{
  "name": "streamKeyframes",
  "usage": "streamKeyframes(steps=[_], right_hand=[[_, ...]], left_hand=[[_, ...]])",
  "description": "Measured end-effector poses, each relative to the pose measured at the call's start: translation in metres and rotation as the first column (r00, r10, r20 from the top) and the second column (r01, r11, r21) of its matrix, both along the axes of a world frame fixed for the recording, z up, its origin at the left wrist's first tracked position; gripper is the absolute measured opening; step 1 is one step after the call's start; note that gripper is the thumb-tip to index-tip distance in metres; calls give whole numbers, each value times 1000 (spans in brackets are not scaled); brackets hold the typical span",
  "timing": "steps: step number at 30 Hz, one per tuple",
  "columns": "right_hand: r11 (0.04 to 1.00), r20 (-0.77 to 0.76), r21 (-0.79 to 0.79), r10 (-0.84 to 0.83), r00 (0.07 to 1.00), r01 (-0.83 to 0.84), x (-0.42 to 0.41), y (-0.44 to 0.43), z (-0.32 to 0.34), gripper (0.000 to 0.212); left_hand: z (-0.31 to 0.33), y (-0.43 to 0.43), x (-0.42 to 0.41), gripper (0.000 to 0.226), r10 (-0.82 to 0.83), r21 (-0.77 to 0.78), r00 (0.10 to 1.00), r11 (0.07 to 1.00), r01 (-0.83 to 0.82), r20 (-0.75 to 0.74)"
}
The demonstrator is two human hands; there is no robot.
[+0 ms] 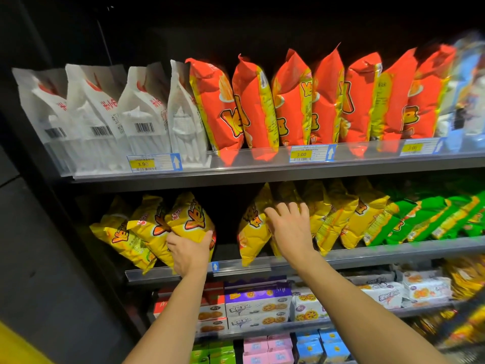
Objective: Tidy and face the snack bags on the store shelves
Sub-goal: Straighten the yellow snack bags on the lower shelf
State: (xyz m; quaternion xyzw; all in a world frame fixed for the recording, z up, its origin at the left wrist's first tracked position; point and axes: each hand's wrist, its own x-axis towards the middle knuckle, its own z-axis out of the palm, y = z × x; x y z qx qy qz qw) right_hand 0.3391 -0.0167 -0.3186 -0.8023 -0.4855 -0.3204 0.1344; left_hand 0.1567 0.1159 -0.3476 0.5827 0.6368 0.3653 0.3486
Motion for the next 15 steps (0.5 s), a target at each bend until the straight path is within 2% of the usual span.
streamKeyframes(steps=[3,6,8,11,15], right_hand=[[997,8,57,50,999,-51,1,-1,0,32],[981,-14,142,133,991,-130,0,-4,3,27],[963,-61,203,195,979,-179,-2,-9,8,24],[931,-161,310,249,955,-191,-4,-18,19,20],[880,-276,446,307,911,-162,-13,-34,37,15]], left_hand=[[0,-13,-4,103,25,36,1000,999,-25,-13],[2,-34,-5,97,-16,157,1000,987,17,-5],[6,-48,-4,90,-131,249,991,961,123,13],[19,-65,1,88,-356,281,934,898,337,17],[34,-84,11,115,-501,272,842,798,539,-199]])
